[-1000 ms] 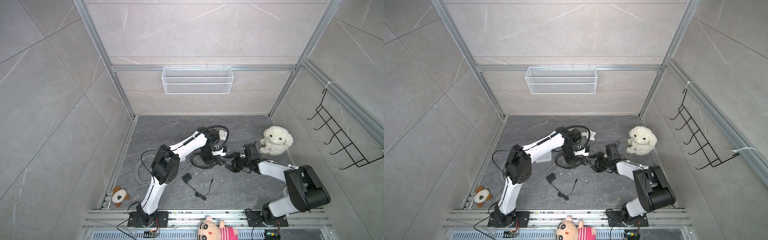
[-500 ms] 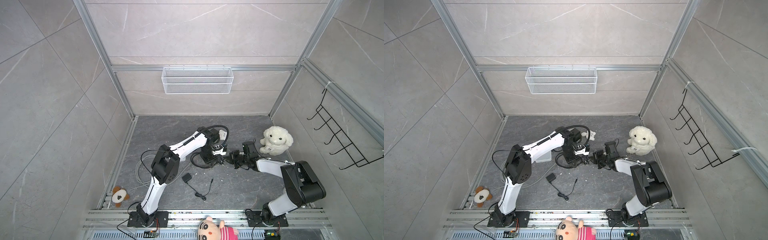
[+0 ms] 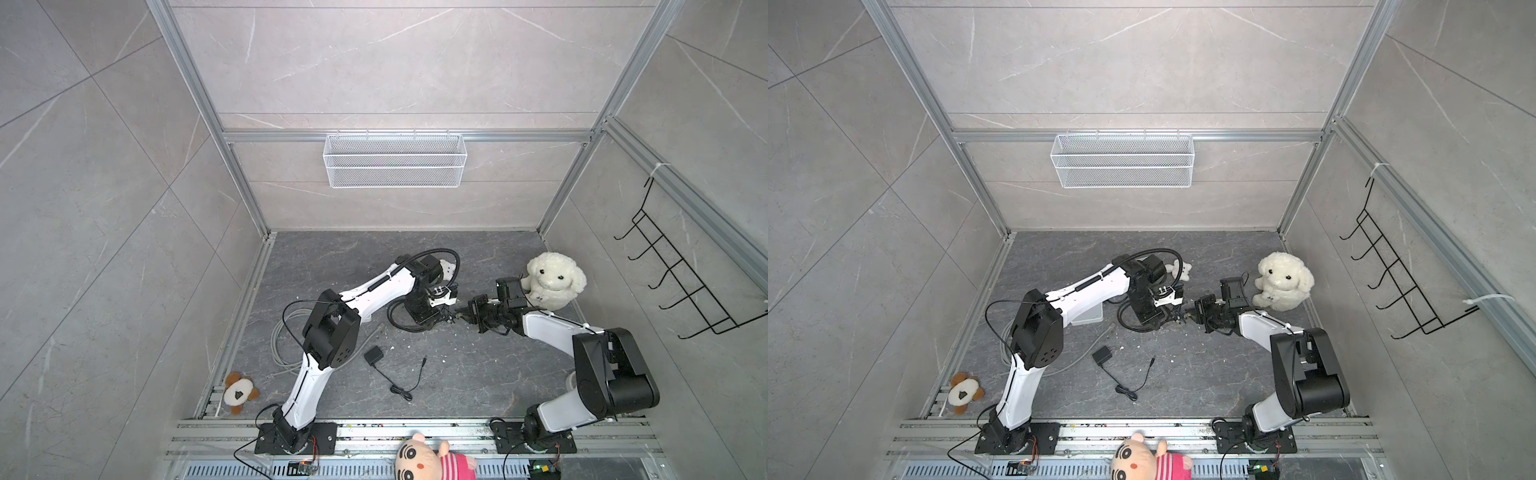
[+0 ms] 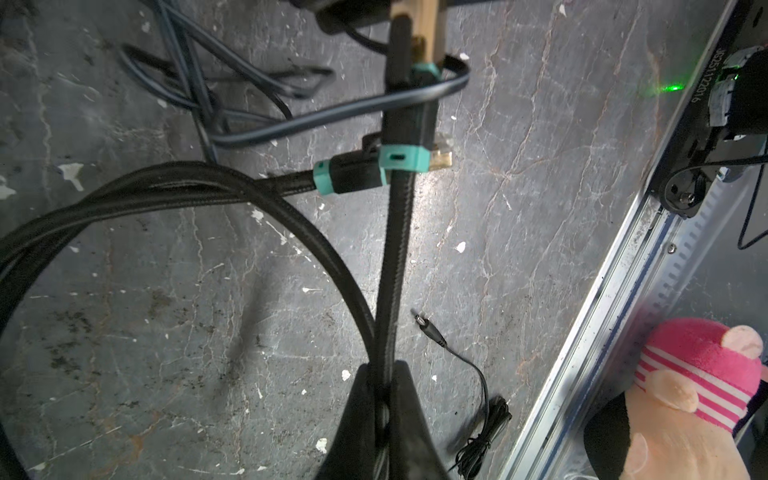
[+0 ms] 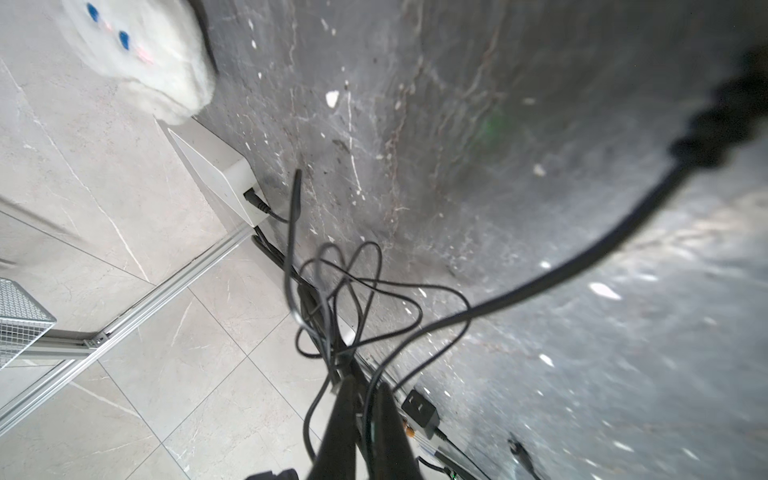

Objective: Insert the plug into the switch port

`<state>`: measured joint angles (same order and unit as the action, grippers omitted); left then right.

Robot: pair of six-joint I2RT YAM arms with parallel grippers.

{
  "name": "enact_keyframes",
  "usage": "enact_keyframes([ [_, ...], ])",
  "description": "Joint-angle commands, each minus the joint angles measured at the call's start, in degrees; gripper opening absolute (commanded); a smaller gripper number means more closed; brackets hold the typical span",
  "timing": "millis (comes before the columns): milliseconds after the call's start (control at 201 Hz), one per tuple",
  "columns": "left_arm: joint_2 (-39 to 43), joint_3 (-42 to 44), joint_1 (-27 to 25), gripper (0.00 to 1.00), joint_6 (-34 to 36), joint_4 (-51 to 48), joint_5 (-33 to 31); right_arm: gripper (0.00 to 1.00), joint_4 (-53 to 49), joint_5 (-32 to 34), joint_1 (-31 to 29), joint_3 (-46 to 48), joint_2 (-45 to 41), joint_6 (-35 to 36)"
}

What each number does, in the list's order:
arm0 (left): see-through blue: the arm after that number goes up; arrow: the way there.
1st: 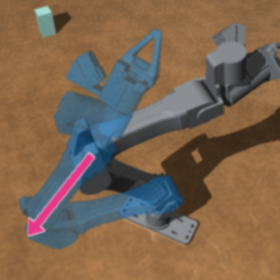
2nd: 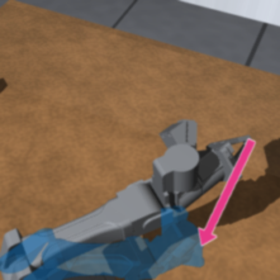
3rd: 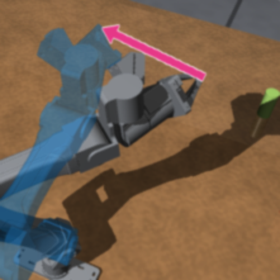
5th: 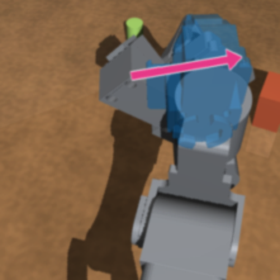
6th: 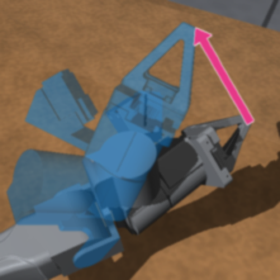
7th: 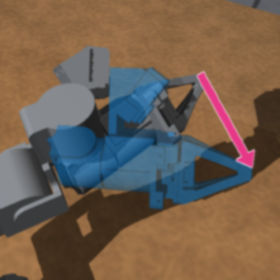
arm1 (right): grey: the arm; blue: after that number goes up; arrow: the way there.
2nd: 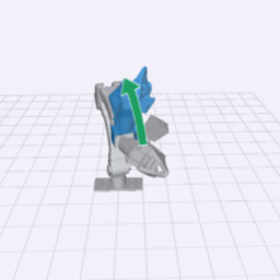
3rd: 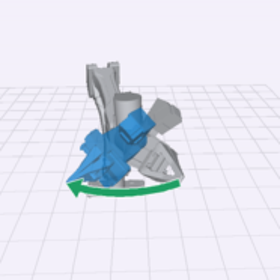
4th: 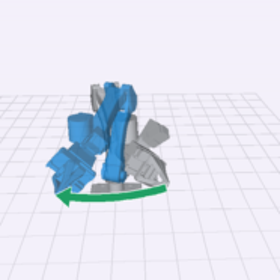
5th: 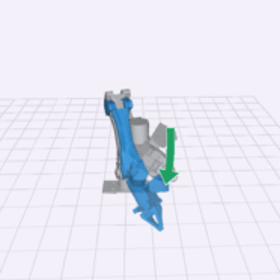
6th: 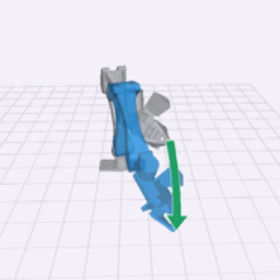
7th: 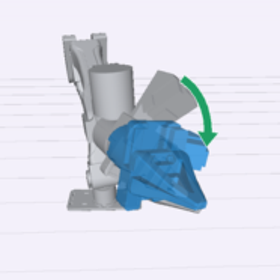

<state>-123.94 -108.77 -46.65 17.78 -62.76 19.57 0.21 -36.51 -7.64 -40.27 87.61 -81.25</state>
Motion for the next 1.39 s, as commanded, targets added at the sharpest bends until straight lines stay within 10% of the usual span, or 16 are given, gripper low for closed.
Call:
enact_keyframes([
  [0, 3.0, 0.6, 1.5, 0.0, -1.9, -5.5, -2.6, 0.02, -2.6, 1.1, 2.2, -0.5, -1.1, 3.5],
  [189, 2.2, 0.1, 1.4, 0.0, -1.5, -8.0, -1.4, 0.0, -1.7, 1.4, 3.3, -1.0, -0.4, 3.8],
  [319, 3.1, 1.3, 1.4, 0.0, -1.9, -6.3, -0.9, 0.4, -2.5, 0.0, 4.0, -2.4, 0.4, 7.2],
  [468, 2.2, 0.3, 1.7, 0.0, -2.1, -7.3, -1.0, 0.49, -12.1, 0.5, 6.7, -6.6, -0.8, 24.6],
  [692, 0.5, -0.5, 2.8, 0.0, -2.6, -6.9, 2.1, 0.42, -24.8, 1.1, 4.1, -12.8, -4.6, 66.8],
  [931, -2.3, -3.4, 3.5, 0.0, -2.6, -10.6, 3.4, 0.44, -22.3, 16.4, -10.0, -8.3, -9.4, 91.0],
  [1389, 1.6, 2.6, 4.9, 0.0, -2.9, -5.3, 6.3, 0.48, -8.0, 17.6, -11.3, -2.3, -4.0, 108.0],
])
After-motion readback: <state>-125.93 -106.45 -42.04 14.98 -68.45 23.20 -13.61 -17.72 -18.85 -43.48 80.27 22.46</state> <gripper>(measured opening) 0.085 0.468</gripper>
